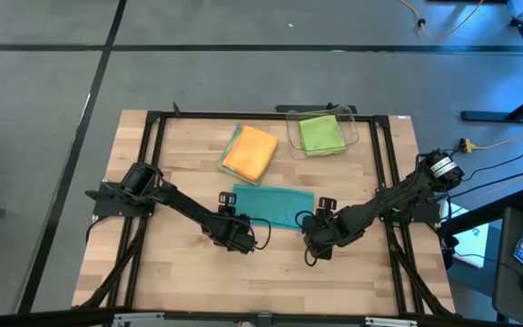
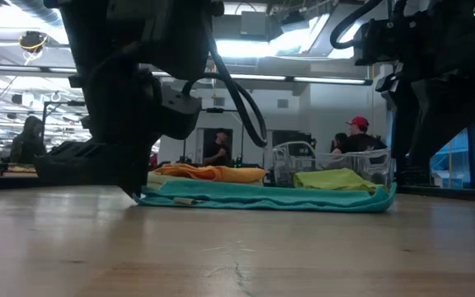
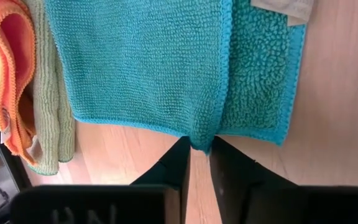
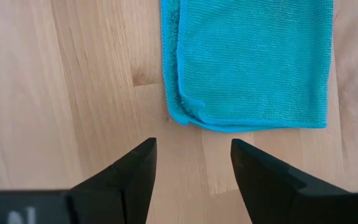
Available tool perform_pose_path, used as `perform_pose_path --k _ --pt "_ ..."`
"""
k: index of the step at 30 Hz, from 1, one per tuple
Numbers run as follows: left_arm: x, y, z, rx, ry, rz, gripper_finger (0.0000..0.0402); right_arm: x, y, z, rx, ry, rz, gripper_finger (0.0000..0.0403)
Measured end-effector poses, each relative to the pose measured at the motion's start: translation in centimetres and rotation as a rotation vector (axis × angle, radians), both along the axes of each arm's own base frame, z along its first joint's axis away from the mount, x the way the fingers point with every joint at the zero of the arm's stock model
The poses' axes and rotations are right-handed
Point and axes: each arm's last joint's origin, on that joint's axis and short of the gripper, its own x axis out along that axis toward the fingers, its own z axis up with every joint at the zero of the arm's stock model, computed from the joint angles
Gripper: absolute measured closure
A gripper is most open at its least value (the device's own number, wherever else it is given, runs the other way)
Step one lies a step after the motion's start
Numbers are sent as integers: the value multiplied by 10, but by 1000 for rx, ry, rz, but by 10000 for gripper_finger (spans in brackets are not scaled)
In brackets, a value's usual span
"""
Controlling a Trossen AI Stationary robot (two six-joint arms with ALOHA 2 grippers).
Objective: Fold microfiber towels
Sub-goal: Fold the blue microfiber towel
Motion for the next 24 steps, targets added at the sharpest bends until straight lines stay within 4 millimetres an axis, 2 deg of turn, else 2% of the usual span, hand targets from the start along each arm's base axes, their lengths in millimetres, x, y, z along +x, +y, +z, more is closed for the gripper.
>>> perform_pose_path --k 9,17,24 --pt "0 0 0 -2 -5 6 397 0 0 0 -14 -2 25 194" --pt "0 0 0 -3 -7 8 400 9 13 3 -58 -90 302 194" --pt "0 0 0 -4 -6 7 401 10 4 -1 -63 -93 233 194"
